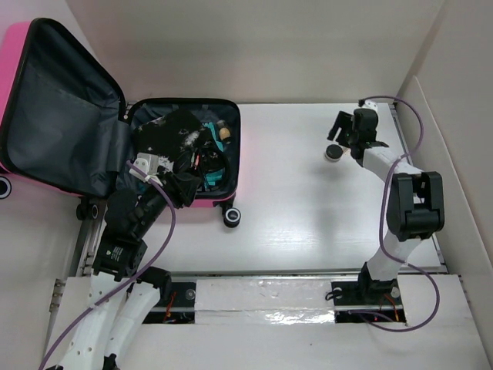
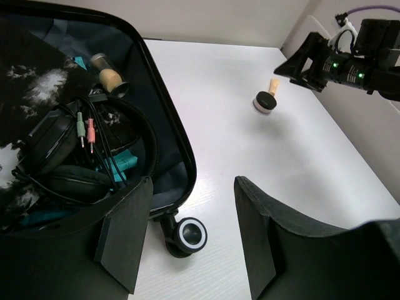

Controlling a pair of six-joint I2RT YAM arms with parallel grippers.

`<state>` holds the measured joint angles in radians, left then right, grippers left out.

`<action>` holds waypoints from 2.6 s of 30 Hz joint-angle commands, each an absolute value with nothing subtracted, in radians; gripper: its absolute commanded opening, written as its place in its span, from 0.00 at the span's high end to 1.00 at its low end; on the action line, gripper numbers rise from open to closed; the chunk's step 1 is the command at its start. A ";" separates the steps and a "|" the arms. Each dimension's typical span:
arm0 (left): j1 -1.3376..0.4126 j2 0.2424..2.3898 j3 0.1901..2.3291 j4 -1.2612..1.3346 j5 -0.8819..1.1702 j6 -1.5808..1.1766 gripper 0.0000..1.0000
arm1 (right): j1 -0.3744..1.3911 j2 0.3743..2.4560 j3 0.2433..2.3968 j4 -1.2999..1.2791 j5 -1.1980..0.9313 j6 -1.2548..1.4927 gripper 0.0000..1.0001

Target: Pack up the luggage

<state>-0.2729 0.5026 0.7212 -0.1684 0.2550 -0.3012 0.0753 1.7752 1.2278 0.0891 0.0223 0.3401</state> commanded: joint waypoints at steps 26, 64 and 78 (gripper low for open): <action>-0.276 0.445 0.749 -0.124 0.259 -0.307 0.48 | 0.067 2.123 1.637 -0.460 0.137 0.140 0.14; -0.285 0.468 0.741 -0.124 0.245 -0.305 0.47 | 0.617 2.462 2.563 -0.331 -0.124 0.287 0.11; -0.285 0.462 0.742 -0.124 0.255 -0.305 0.47 | 0.306 1.881 1.568 0.109 -0.006 0.348 0.85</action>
